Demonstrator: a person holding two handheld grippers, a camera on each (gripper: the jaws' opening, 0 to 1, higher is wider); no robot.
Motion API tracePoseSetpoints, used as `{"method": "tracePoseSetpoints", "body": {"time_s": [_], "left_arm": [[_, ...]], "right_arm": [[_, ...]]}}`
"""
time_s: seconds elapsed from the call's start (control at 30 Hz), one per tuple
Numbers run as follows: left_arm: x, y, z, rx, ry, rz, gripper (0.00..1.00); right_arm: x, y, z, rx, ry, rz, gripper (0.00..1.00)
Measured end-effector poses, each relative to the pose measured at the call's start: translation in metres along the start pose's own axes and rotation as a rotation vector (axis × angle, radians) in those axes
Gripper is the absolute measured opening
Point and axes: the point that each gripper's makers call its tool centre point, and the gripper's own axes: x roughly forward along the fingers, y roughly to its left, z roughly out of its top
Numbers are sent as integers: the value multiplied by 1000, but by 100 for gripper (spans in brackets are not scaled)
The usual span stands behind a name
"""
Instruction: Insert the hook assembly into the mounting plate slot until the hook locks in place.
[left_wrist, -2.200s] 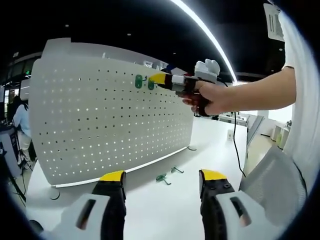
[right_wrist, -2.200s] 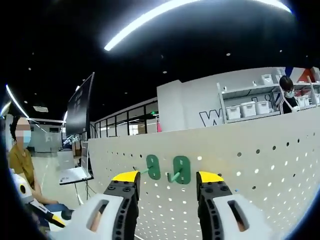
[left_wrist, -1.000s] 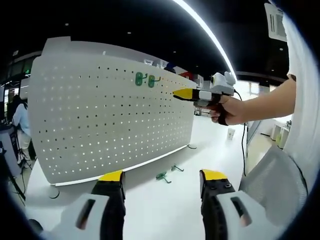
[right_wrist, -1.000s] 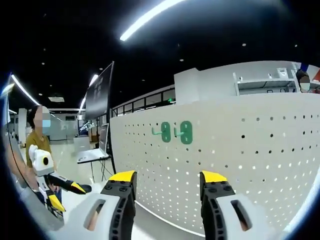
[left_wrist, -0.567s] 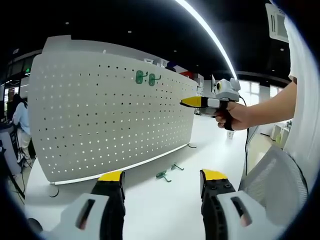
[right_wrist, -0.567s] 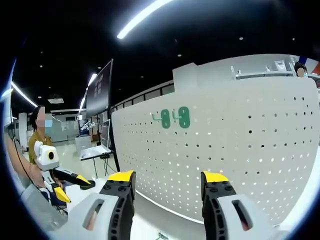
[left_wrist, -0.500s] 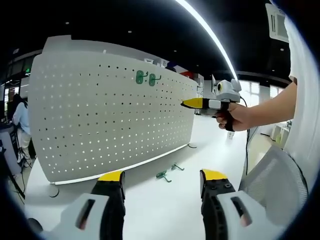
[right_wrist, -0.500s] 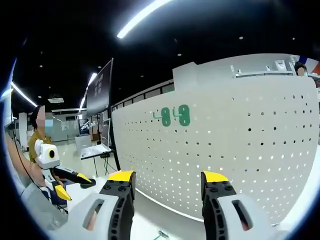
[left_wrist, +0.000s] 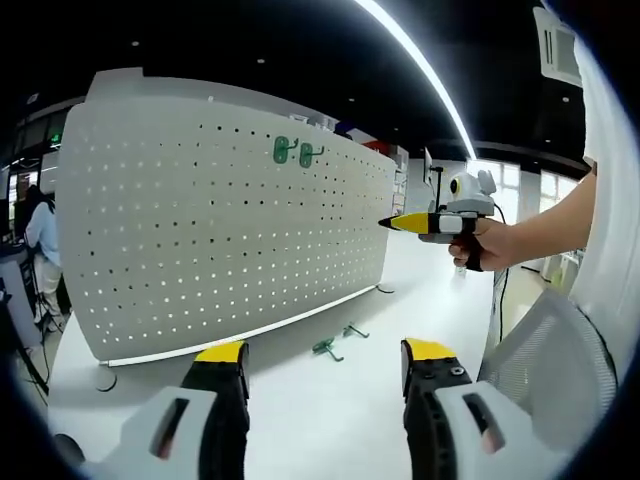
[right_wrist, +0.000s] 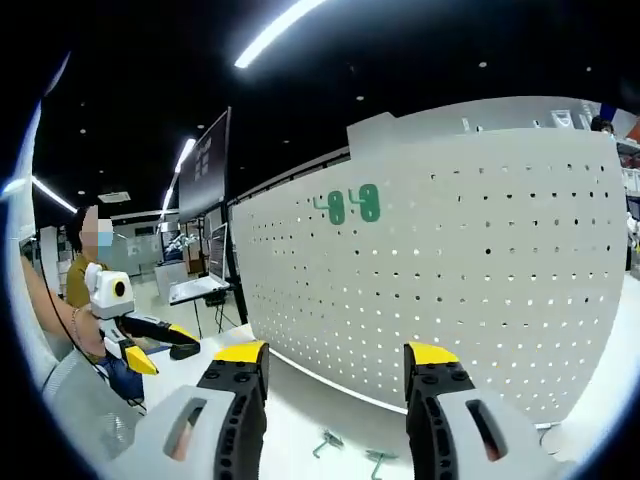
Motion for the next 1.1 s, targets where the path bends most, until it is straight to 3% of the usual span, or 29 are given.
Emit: {"method": "tracePoseSetpoints", "body": {"time_s": [0.4,1.1], "left_arm": [[2,-2,1,-2,8,-11,63],[-2,0,-9,-7,36,-8,65]], "right_arm": [[-25,1,-27,-2,52,-3,54],[-56,4,-58,25,110,-33,56]]}}
